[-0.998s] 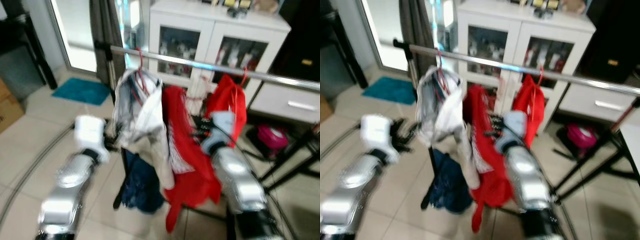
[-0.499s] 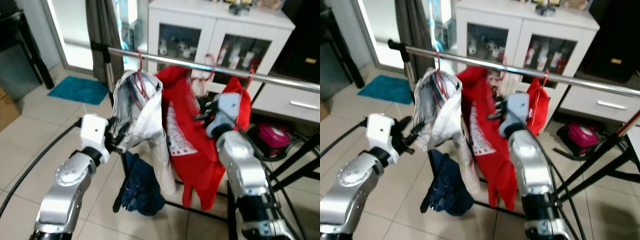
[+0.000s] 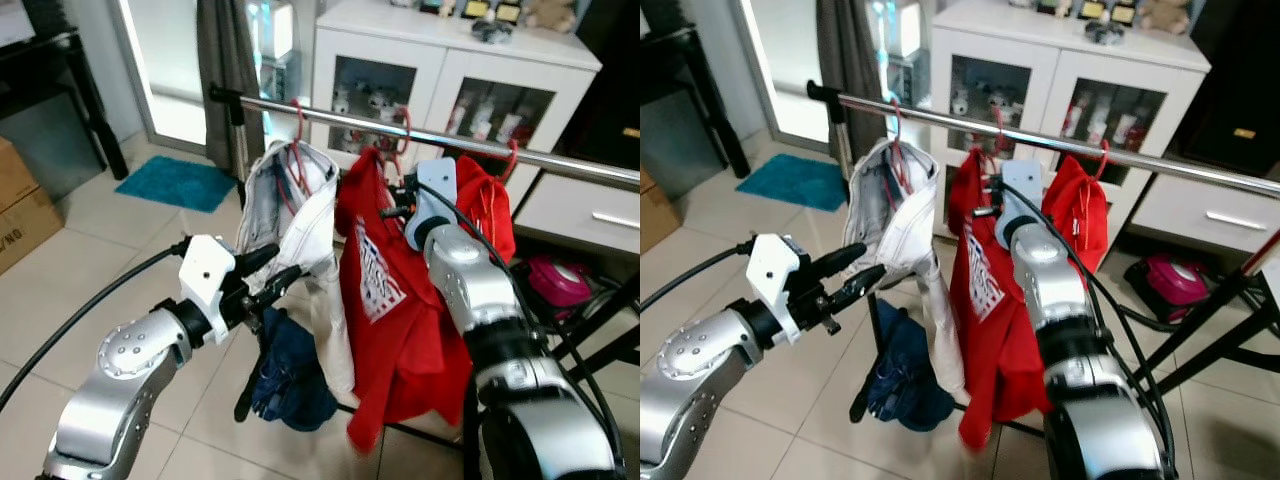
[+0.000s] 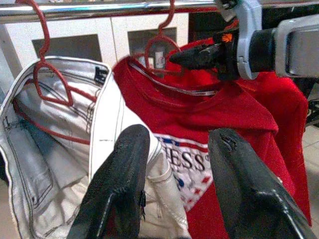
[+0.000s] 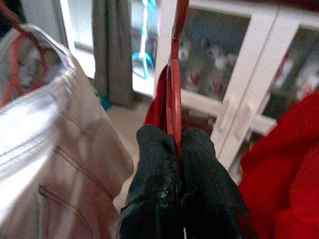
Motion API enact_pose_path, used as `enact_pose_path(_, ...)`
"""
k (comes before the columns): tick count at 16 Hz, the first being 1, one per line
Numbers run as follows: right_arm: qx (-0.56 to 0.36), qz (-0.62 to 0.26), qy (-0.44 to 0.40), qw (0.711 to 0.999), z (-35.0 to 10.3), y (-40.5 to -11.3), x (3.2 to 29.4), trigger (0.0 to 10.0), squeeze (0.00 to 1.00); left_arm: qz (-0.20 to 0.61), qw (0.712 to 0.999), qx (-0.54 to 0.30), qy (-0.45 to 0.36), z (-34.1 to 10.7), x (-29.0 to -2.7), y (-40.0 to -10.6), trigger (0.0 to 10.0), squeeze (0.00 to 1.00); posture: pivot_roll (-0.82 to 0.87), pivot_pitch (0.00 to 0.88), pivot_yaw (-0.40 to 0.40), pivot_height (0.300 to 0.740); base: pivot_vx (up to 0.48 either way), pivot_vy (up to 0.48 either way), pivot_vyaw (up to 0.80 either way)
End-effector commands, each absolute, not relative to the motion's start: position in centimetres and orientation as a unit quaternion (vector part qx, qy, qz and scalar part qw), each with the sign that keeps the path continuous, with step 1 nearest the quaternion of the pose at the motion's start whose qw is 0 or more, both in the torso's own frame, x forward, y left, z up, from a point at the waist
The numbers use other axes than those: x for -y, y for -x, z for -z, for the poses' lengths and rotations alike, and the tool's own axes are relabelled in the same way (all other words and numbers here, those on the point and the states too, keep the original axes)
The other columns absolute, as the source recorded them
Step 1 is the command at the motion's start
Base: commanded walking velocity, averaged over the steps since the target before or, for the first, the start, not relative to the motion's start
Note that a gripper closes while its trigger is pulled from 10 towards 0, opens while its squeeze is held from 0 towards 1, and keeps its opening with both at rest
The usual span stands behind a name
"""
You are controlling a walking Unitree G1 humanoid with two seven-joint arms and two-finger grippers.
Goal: Hang hanger
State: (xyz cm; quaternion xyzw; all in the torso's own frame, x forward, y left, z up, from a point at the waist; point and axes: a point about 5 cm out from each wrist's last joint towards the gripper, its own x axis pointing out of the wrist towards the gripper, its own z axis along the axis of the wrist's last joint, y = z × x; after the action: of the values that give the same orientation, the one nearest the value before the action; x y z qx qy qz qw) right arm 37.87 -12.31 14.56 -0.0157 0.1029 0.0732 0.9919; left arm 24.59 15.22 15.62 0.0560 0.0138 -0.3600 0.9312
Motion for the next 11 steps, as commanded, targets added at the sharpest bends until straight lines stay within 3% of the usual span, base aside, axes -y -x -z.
enact_pose_path(1,-0.107,-0.057,0.01,0.993,-15.3,-38.5,12.8,10.0,0.0,0.366,0.929,-0.011,-0.056,-15.9,-15.1,-24.6,10.0,0.0,-0.02,0.0,-0.039,0.727,0.0,0.0,0.0)
enact_pose_path(8,-0.199,-0.074,0.03,0.977,-13.5,-39.0,12.1,10.0,0.0,0.367,0.928,-0.023,-0.062,-15.7,-15.5,-24.3,10.0,0.0,-0.01,0.0,-0.042,0.727,0.0,0.0,0.0)
enact_pose_path(9,-0.191,-0.074,0.02,0.979,-13.3,-38.8,12.3,10.0,0.64,0.365,0.929,-0.027,-0.061,-15.5,-15.6,-24.3,10.0,0.0,-0.01,0.0,-0.038,0.727,0.0,0.0,0.0)
enact_pose_path(10,-0.161,-0.076,-0.003,0.984,-13.7,-38.8,12.7,10.0,1.0,0.359,0.931,-0.03,-0.056,-15.4,-15.6,-24.4,10.0,0.0,-0.01,0.0,-0.033,0.727,0.0,0.0,0.0)
enact_pose_path(11,-0.141,-0.082,-0.021,0.986,-14.1,-38.7,12.9,10.0,1.0,0.352,0.934,-0.031,-0.053,-15.4,-15.7,-24.5,10.0,0.0,-0.01,0.0,-0.033,0.727,0.0,0.0,0.0)
